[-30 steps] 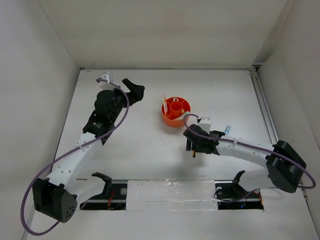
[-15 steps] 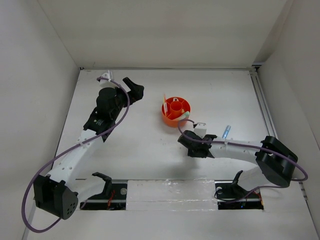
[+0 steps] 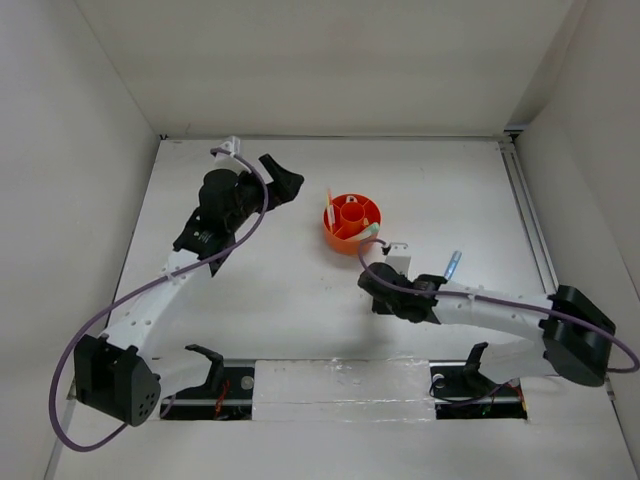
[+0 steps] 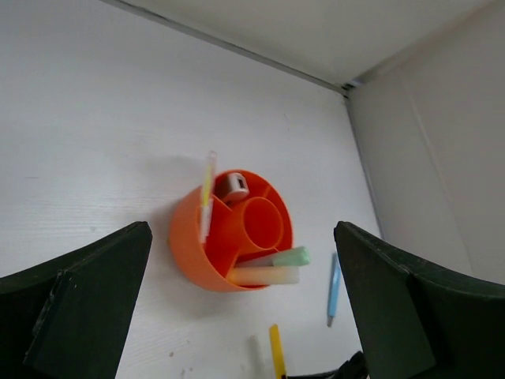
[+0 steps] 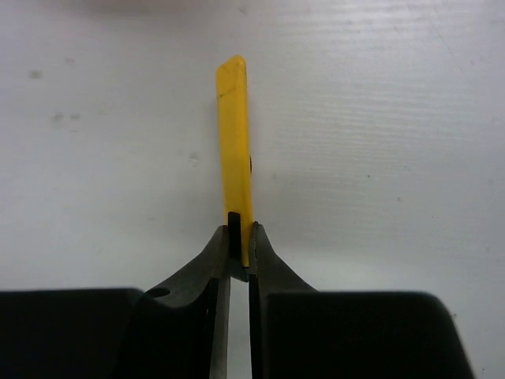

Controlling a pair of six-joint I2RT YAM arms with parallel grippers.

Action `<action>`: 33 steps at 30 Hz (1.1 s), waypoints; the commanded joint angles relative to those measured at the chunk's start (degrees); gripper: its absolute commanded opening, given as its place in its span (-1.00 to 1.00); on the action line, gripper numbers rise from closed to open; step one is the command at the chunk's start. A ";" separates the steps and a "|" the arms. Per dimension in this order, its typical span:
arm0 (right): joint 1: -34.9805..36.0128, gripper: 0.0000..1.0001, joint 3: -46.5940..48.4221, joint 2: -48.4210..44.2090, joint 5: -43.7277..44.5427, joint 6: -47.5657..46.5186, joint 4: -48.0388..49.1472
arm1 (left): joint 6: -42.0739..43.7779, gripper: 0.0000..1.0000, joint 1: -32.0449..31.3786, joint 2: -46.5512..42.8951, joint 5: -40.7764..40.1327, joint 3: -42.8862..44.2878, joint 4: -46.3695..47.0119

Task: Sort the stationery into containers
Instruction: Pick up the stationery from the center of the board.

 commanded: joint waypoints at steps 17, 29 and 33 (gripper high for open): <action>0.60 -1.00 6.16 -23.50 -1.87 -27.62 18.62 | -15.08 1.00 -0.85 1.49 47.44 -17.05 54.58; 0.60 -1.00 10.64 -22.98 -10.29 -31.41 22.58 | -26.84 0.92 -3.14 12.13 52.11 -21.71 88.05; 0.60 -1.00 11.35 -21.85 -11.62 -31.41 24.08 | -31.41 0.89 -3.14 15.73 52.11 -22.32 95.88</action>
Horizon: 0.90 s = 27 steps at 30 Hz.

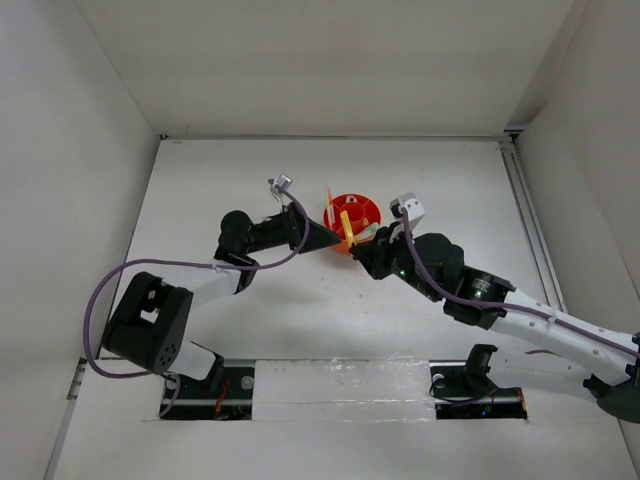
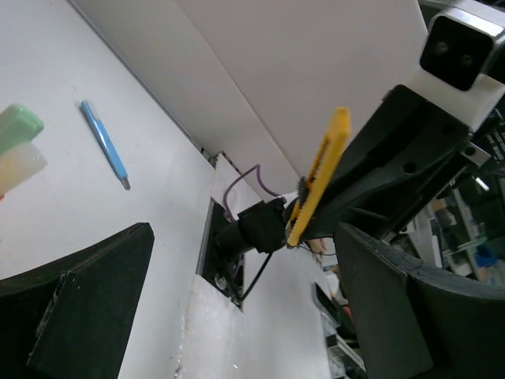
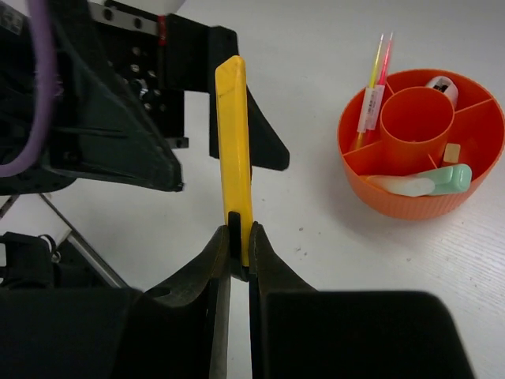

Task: Sort the stationery into containers
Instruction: Pick up the stationery from the center of the board.

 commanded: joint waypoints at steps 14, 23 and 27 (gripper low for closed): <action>0.36 -1.00 3.20 2.21 -2.31 -1.20 5.83 | -2.37 0.82 0.03 -3.91 -2.46 -2.69 31.00; 0.36 -1.00 2.67 5.02 -6.71 -1.20 8.12 | 12.74 0.68 -2.86 -11.73 -7.55 -3.75 15.70; 0.36 -1.00 3.20 5.55 -7.84 -1.20 8.12 | 19.42 0.56 -5.76 -13.23 -11.77 -2.70 8.22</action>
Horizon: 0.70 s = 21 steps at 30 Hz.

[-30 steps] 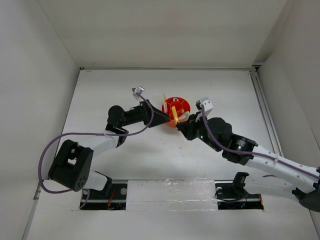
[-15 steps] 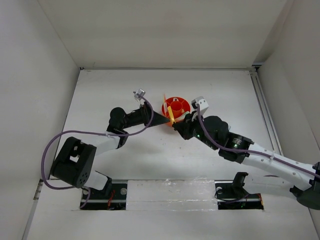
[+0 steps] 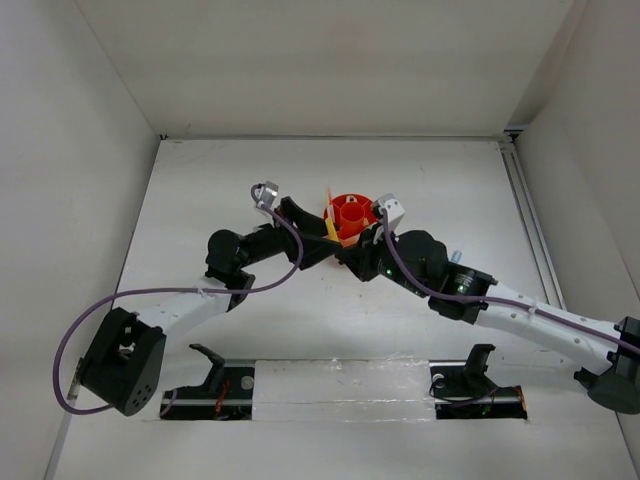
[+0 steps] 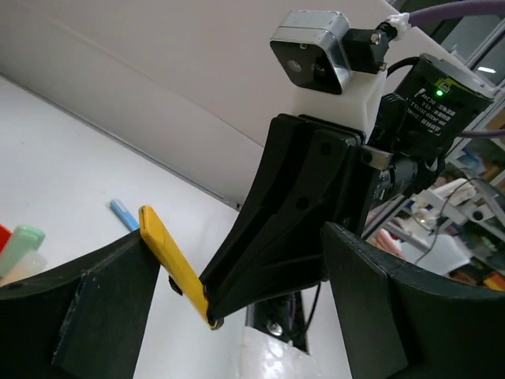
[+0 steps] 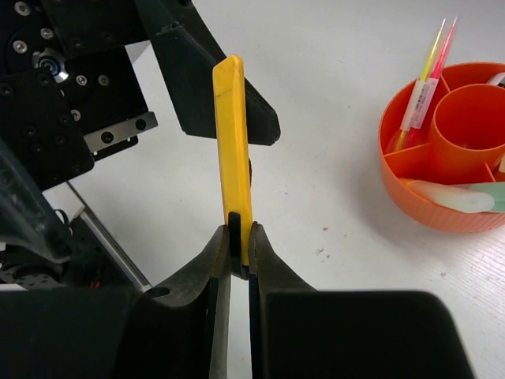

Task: Sort the stationery into containers
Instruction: Pick up the stationery from the center of the board.

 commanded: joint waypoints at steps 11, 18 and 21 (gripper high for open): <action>0.36 -1.00 2.54 -0.02 -1.29 -0.40 4.67 | 12.20 -0.69 -3.33 -2.24 -6.27 1.68 0.82; 0.36 -0.21 1.23 -2.39 1.42 -0.92 4.67 | 15.44 -1.00 -3.33 -1.71 -6.88 4.84 -4.09; 0.36 0.88 -1.32 -5.99 6.51 -0.40 4.67 | 20.27 -1.00 -3.33 -0.13 -7.49 7.74 -6.47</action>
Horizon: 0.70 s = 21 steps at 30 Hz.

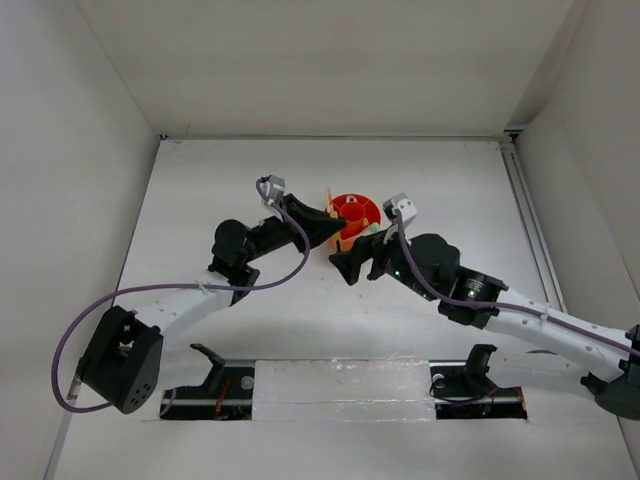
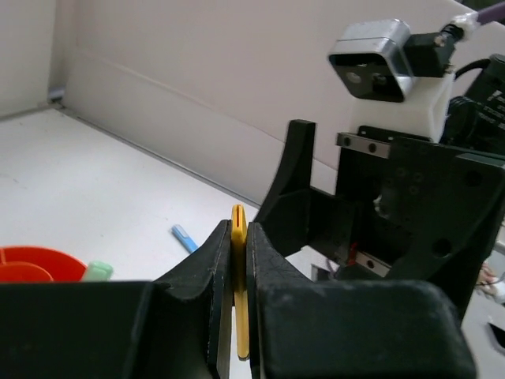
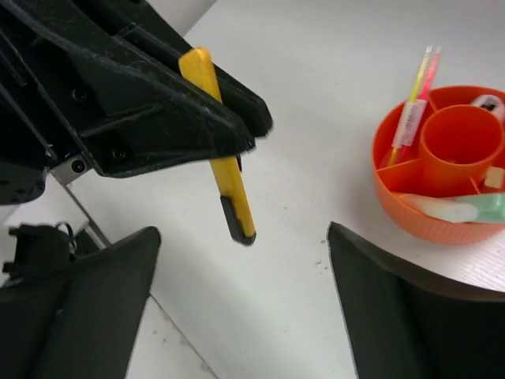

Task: Sort the stationery into containers
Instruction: Pick up the stationery from the center of the board, then place the stationery in the storage box.

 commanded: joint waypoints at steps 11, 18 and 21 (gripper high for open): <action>0.06 1.00 -1.99 -16.28 19.49 4.69 -14.43 | 15.29 -1.00 -0.05 19.63 -6.52 19.09 0.29; 0.06 1.00 -4.45 -23.32 19.50 6.55 -18.83 | 19.15 -1.00 -0.05 32.29 -7.67 29.46 -2.24; -0.46 1.00 -4.98 -24.64 18.98 6.55 -20.14 | 21.17 -1.00 -0.05 35.72 -7.67 32.63 -2.95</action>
